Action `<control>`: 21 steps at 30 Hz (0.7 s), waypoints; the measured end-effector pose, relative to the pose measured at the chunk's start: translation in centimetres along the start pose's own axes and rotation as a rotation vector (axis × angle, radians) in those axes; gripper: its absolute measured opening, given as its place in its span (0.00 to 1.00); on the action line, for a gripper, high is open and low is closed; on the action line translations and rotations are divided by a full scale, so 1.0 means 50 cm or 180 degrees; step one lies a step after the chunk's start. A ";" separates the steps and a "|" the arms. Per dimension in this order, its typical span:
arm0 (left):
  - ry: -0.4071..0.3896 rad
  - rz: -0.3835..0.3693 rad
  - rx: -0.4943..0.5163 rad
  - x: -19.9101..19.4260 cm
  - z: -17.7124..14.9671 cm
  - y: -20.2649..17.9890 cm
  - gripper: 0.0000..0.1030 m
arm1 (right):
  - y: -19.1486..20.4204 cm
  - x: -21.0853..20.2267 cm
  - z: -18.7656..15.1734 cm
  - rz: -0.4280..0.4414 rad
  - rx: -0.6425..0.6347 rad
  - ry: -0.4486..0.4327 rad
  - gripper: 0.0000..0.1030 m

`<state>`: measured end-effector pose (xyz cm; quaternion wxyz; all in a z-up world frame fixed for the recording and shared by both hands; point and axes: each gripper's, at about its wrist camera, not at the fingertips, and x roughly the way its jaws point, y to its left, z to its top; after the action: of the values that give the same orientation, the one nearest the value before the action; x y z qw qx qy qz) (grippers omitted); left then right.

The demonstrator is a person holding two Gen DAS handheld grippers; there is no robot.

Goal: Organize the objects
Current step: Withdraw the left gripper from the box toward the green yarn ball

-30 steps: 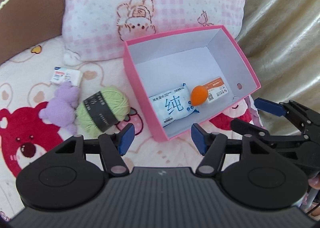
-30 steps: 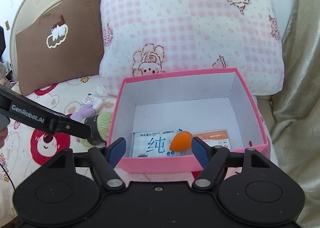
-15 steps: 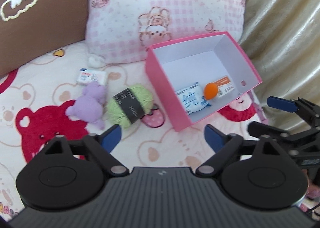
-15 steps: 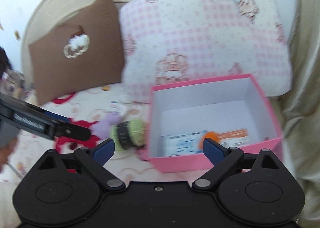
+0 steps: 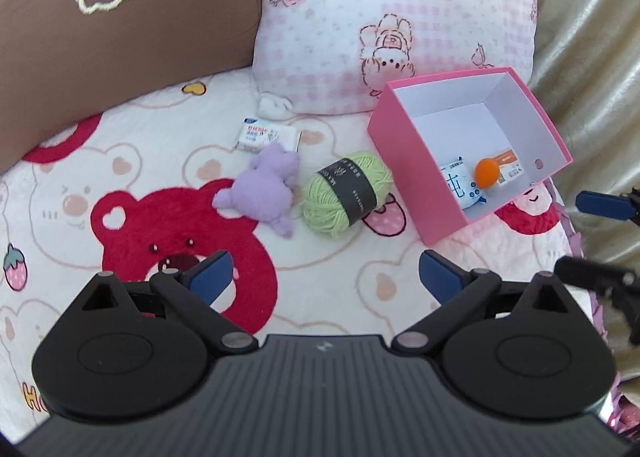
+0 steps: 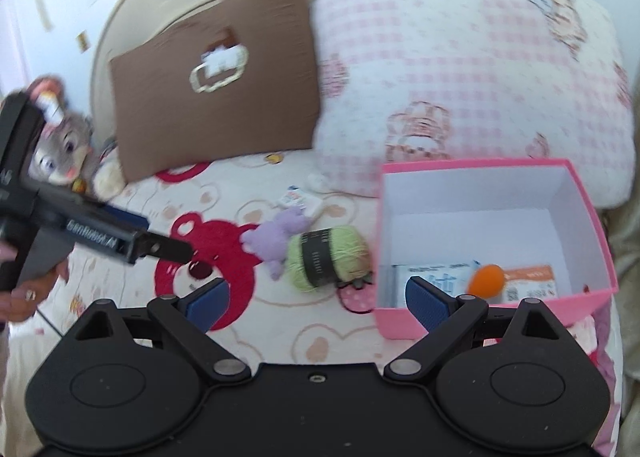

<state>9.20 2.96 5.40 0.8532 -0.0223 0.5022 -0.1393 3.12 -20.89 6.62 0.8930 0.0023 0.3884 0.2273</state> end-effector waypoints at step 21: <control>-0.0058 -0.0340 -0.0331 0.054 -0.049 0.083 0.98 | 0.154 0.136 -0.023 -0.0006 -0.0821 0.0008 0.94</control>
<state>9.20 6.49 1.14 0.8467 -0.0947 0.4990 -0.1582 3.25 -11.43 2.52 0.8857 -0.1131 0.3571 0.2744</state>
